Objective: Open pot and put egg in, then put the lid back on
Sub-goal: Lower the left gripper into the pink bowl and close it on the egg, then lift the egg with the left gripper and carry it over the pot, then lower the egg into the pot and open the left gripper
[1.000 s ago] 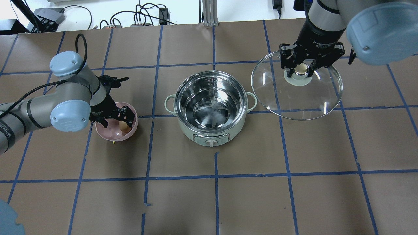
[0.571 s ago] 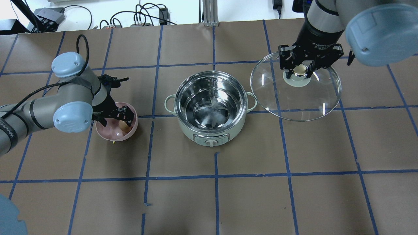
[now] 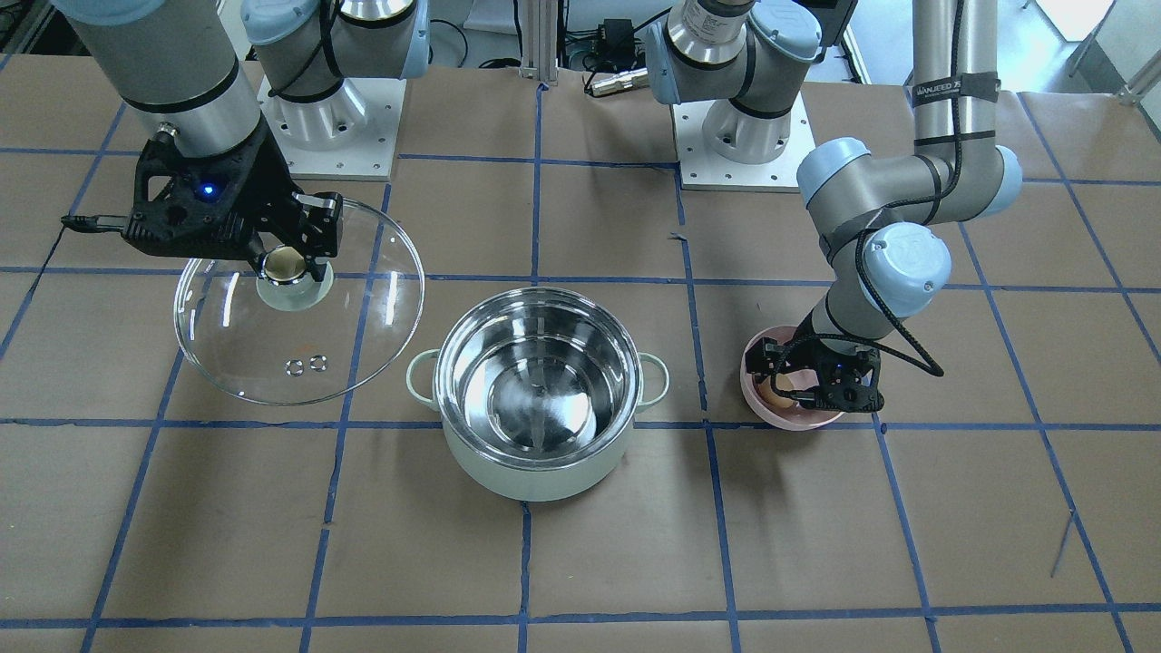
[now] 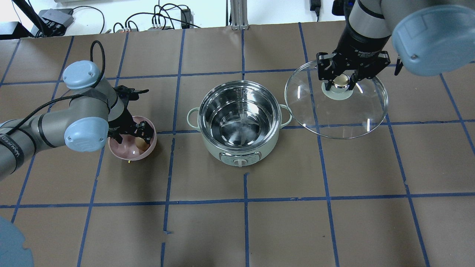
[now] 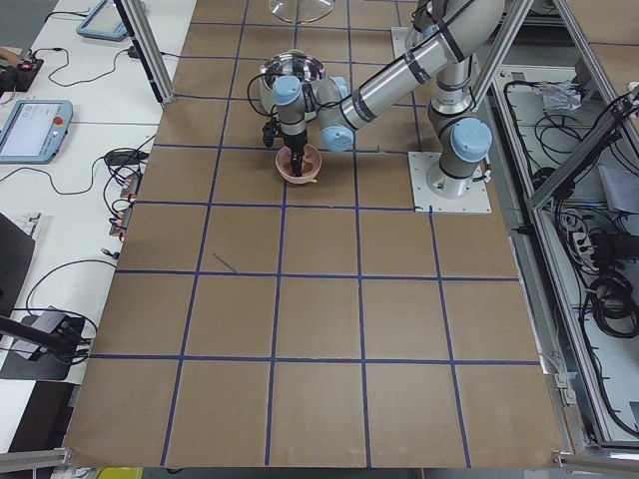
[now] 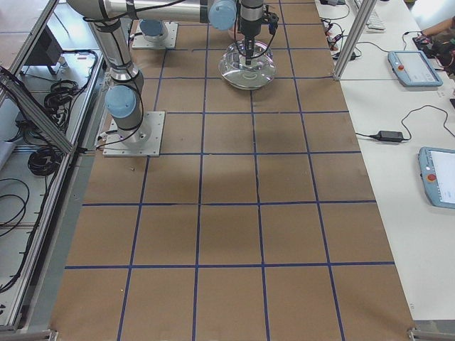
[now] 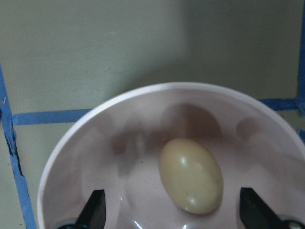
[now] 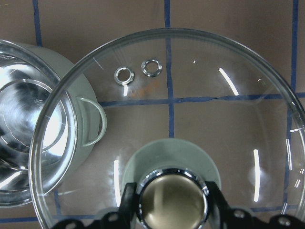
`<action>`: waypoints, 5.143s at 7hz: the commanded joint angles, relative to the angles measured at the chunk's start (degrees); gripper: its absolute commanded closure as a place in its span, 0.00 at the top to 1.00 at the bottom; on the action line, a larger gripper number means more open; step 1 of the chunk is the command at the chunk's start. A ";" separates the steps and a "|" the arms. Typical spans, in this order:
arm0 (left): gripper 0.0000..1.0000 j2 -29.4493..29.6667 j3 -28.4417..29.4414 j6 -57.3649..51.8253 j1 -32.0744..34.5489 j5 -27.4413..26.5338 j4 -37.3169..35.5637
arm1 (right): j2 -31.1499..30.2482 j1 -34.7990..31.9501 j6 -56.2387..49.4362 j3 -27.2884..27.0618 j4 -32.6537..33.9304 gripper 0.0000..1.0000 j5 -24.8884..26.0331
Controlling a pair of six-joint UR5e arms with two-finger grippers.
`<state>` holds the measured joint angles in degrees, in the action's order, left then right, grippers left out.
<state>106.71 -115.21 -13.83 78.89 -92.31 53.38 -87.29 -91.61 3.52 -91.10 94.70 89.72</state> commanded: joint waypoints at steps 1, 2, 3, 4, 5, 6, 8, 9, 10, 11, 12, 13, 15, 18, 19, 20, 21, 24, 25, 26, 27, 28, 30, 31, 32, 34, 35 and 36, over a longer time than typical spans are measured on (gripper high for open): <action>1.00 1.22 0.07 0.04 0.03 -0.06 -0.82 | -0.07 -0.06 0.00 -0.04 -0.05 0.36 0.01; 1.00 1.31 0.07 0.04 0.03 0.03 -0.91 | 0.02 0.03 0.00 -0.04 -0.05 0.36 0.01; 0.99 1.40 0.07 0.04 0.03 0.03 -0.91 | 0.02 0.03 0.00 -0.04 -0.05 0.36 0.10; 0.99 1.40 0.07 0.04 0.03 0.03 -0.91 | -0.07 0.03 0.00 -0.04 0.04 0.36 0.01; 0.99 1.40 -0.01 0.04 0.03 0.03 -0.91 | 0.02 0.03 0.00 -0.13 -0.13 0.36 0.01; 0.98 1.49 -0.02 0.04 0.03 0.03 -0.91 | -0.07 0.03 0.00 -0.13 -0.22 0.36 0.10; 0.67 1.57 -0.01 -0.05 0.03 0.03 -0.91 | 0.02 0.03 0.00 -0.13 -0.22 0.36 0.10; 0.54 1.57 -0.02 -0.05 0.03 0.03 -0.91 | -0.07 0.03 0.00 -0.13 -0.22 0.36 0.01; 0.49 1.49 -0.02 -0.05 0.03 0.03 -0.91 | -0.07 0.03 -0.09 -0.13 -0.31 0.36 0.10; 0.49 1.57 -0.02 -0.05 0.03 0.03 -0.91 | 0.02 0.03 -0.09 -0.13 -0.31 0.36 0.01; 0.49 1.57 -0.02 -0.05 0.03 0.03 -0.91 | -0.07 0.03 -0.09 -0.13 -0.31 0.36 0.01; 0.49 1.49 -0.02 -0.05 0.03 0.03 -0.91 | -0.07 0.03 -0.09 -0.13 -0.31 0.36 0.01; 0.49 1.57 -0.02 -0.05 0.03 0.03 -0.91 | -0.07 0.03 -0.09 -0.22 -0.40 0.36 0.01; 0.33 -0.43 1.03 0.12 0.47 0.11 -0.21 | -0.16 0.03 -0.09 -0.57 -0.40 0.36 -0.08; 0.33 -2.45 2.78 1.52 1.95 0.12 2.75 | -0.16 0.03 -0.09 -0.57 -0.40 0.36 -0.08; 0.33 -4.82 6.36 3.62 3.71 0.29 10.00 | -0.16 0.03 -0.09 -0.57 -0.40 0.37 -0.08; 0.33 -5.89 11.19 6.25 5.38 0.20 16.25 | -0.16 0.03 -0.09 -0.74 -0.40 0.37 -0.08; 0.33 -5.46 17.37 19.67 16.59 0.12 16.94 | -0.25 0.38 -0.18 -1.27 -0.22 0.37 -0.08; 0.33 -4.50 17.73 25.12 21.17 0.38 13.54 | -0.25 0.38 -0.18 -1.36 -0.13 0.37 -0.08; 0.33 -2.84 17.74 31.44 25.04 0.38 10.11 | -0.25 0.29 -0.18 -1.36 -0.05 0.37 -0.08; 0.33 -0.38 18.09 38.11 29.61 0.38 5.29 | -0.25 0.38 -0.18 -1.62 -0.05 0.37 -0.08; 0.33 3.12 19.13 41.22 32.44 0.55 2.02 | -0.33 0.55 -0.18 -1.71 0.04 0.37 -0.08; 0.33 8.07 20.73 42.15 35.54 0.38 -1.09 | -0.33 0.47 -0.18 -1.71 0.04 0.38 -0.08; 0.33 8.34 20.03 38.39 35.54 0.64 -0.57 | -0.42 0.29 -0.09 -1.71 0.04 0.38 -0.08; 0.33 8.60 19.94 37.31 35.54 0.64 0.57 | -0.42 0.29 -0.09 -1.71 0.04 0.38 -0.08; 0.33 8.69 19.85 36.34 35.54 0.64 0.93 | -0.51 -0.15 0.34 -1.71 0.13 0.38 0.01; 0.33 8.78 19.67 35.99 35.54 0.30 1.37 | -0.34 -0.76 0.78 -1.28 0.39 0.38 -0.25; 0.33 9.30 19.85 36.68 35.54 0.29 1.46 | 0.10 -0.94 0.87 -1.01 0.48 0.38 -1.30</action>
<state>115.58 -95.43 22.56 114.43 -91.91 54.61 -87.57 -92.19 4.14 -92.45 95.02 89.29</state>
